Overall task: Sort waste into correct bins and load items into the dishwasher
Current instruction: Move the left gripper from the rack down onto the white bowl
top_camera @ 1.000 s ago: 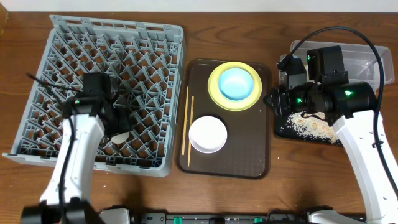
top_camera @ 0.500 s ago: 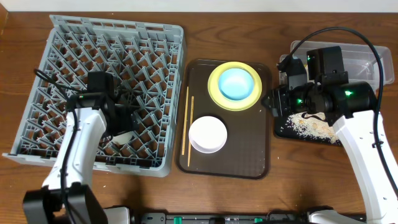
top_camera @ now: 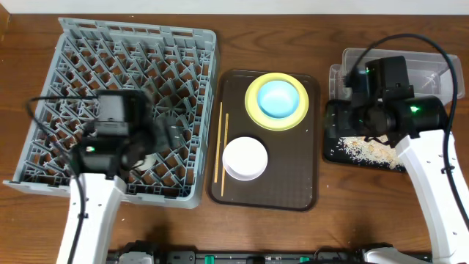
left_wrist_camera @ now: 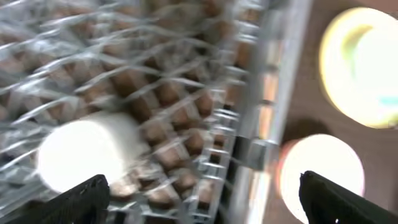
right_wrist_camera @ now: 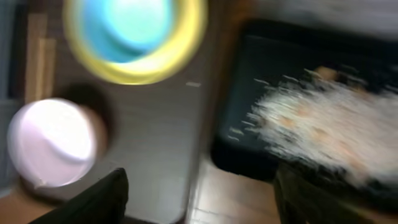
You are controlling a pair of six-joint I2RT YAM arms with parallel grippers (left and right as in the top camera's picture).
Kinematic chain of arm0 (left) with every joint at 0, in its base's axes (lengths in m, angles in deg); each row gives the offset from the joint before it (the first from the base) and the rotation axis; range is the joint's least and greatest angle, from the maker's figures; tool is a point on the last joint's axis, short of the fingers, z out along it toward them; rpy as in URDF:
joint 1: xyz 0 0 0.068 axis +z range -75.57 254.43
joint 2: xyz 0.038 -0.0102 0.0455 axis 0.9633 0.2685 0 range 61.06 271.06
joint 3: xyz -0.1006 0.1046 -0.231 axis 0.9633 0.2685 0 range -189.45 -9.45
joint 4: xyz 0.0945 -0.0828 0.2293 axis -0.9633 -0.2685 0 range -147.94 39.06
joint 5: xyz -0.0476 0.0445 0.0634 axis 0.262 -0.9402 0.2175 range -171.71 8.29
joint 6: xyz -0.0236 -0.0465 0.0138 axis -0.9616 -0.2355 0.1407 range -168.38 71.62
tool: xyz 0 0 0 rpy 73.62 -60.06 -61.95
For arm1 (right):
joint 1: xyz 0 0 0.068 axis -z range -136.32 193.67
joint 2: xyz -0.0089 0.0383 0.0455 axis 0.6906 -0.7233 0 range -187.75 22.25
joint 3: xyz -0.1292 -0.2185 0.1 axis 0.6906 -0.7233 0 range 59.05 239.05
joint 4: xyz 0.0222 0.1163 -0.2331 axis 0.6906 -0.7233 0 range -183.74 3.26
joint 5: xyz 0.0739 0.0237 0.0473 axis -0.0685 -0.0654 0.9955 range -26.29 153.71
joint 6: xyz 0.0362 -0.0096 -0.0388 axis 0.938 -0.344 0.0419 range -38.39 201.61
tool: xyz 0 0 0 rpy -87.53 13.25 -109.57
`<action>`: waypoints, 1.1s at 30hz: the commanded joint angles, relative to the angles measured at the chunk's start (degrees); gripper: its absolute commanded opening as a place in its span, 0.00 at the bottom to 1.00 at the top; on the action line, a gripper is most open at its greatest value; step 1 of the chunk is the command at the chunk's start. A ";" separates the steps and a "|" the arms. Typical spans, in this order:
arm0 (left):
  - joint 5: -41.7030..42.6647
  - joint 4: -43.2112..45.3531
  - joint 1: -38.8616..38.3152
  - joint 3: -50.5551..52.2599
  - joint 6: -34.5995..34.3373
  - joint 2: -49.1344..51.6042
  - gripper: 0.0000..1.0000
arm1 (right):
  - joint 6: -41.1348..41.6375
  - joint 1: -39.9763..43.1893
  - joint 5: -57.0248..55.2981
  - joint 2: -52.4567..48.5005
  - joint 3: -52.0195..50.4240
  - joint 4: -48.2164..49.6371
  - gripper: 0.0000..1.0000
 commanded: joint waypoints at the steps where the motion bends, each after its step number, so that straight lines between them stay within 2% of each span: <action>1: 2.29 1.68 -8.09 -0.92 0.09 0.94 0.97 | 6.12 1.40 -11.56 0.11 0.07 -1.22 0.82; 4: 2.29 4.61 -15.63 -0.92 0.09 3.06 0.97 | 5.92 1.42 -11.47 0.11 0.09 -1.70 0.90; 11: 2.29 11.78 -30.32 -0.90 0.13 12.70 0.97 | 5.92 1.42 -11.28 0.11 0.09 -2.21 0.92; 22: 2.34 18.97 -40.00 -0.92 0.11 31.21 0.96 | 5.90 1.42 -11.28 0.11 0.09 -2.67 0.94; 23: 2.36 19.37 -40.39 -0.90 0.11 32.52 0.92 | 5.92 1.42 -11.28 0.11 0.09 -2.69 0.94; 28: 2.36 19.80 -40.96 -0.90 0.11 36.33 0.52 | 5.92 1.42 -11.28 0.11 0.07 -2.71 0.94; 30: 2.38 19.78 -40.96 -0.92 0.11 36.50 0.44 | 5.92 1.42 -11.28 0.11 0.07 -2.71 0.95; 33: 2.56 19.85 -40.96 -0.92 0.09 36.11 0.24 | 5.92 1.42 -11.28 0.11 0.09 -2.71 0.94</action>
